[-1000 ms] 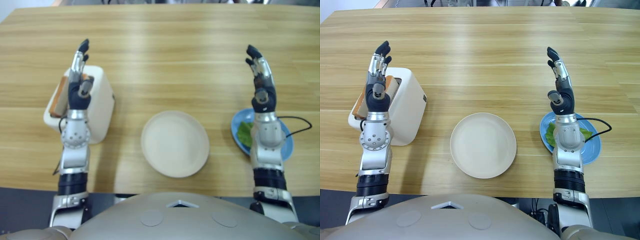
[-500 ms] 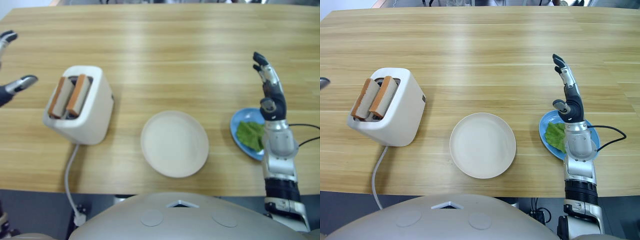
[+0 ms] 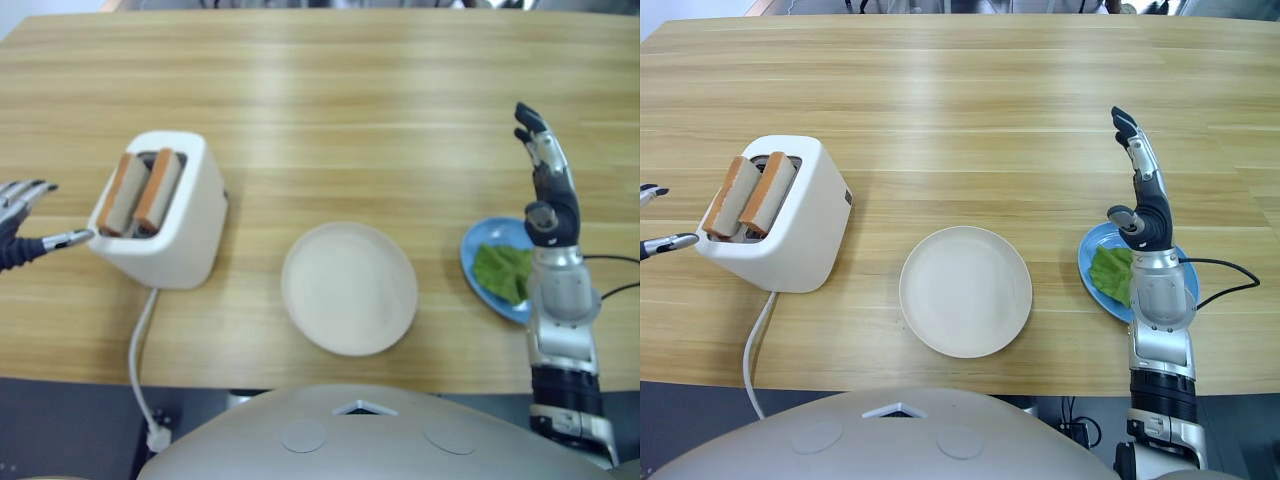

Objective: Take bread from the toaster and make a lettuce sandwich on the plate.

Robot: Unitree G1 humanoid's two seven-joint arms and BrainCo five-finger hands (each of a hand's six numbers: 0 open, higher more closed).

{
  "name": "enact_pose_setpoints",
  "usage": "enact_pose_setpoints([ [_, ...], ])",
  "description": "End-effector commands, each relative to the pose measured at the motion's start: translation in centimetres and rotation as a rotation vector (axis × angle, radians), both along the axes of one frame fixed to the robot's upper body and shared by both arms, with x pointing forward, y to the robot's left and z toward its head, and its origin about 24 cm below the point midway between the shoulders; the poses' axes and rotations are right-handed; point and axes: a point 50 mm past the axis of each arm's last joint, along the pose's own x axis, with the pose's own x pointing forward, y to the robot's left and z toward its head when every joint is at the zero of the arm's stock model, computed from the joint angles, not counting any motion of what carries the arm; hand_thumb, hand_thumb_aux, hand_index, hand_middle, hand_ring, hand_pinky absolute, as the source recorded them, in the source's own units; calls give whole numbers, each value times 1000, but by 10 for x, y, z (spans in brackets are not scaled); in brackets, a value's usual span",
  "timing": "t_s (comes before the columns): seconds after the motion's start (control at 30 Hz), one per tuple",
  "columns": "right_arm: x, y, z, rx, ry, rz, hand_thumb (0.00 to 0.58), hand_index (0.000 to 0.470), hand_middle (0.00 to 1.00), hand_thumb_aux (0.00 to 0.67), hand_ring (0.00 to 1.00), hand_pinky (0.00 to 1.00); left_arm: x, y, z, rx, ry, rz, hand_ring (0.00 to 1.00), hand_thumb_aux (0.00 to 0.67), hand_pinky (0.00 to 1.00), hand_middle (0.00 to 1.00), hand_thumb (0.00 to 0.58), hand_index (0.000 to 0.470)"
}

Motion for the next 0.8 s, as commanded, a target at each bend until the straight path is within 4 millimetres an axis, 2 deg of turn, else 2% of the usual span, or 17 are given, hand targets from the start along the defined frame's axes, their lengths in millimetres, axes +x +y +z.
enact_pose_setpoints([
  [0.03, -6, -5, 3, -15, -18, -35, 0, 0, 0, 0, 0, 0, 12, -5, -5, -18, 30, -25, 0, 0, 0, 0, 0, 0],
  [0.27, -9, -9, -1, -31, -12, -58, 0, 0, 0, 0, 0, 0, 25, -18, -15, -106, 19, -66, 0, 0, 0, 0, 0, 0],
  [0.5, -7, -12, 1, -45, -8, -59, 0, 0, 0, 0, 0, 0, 25, -28, -22, -123, 27, -98, 0, 0, 0, 0, 0, 0],
  [0.77, -8, -16, 3, -51, -13, -67, 0, 0, 0, 0, 0, 0, 22, -29, -29, -102, 69, -104, 0, 0, 0, 0, 0, 0],
  [0.8, -8, -16, 3, -51, -14, -68, 0, 0, 0, 0, 0, 0, 22, -29, -30, -105, 71, -107, 0, 66, 0, 0, 108, 45],
])
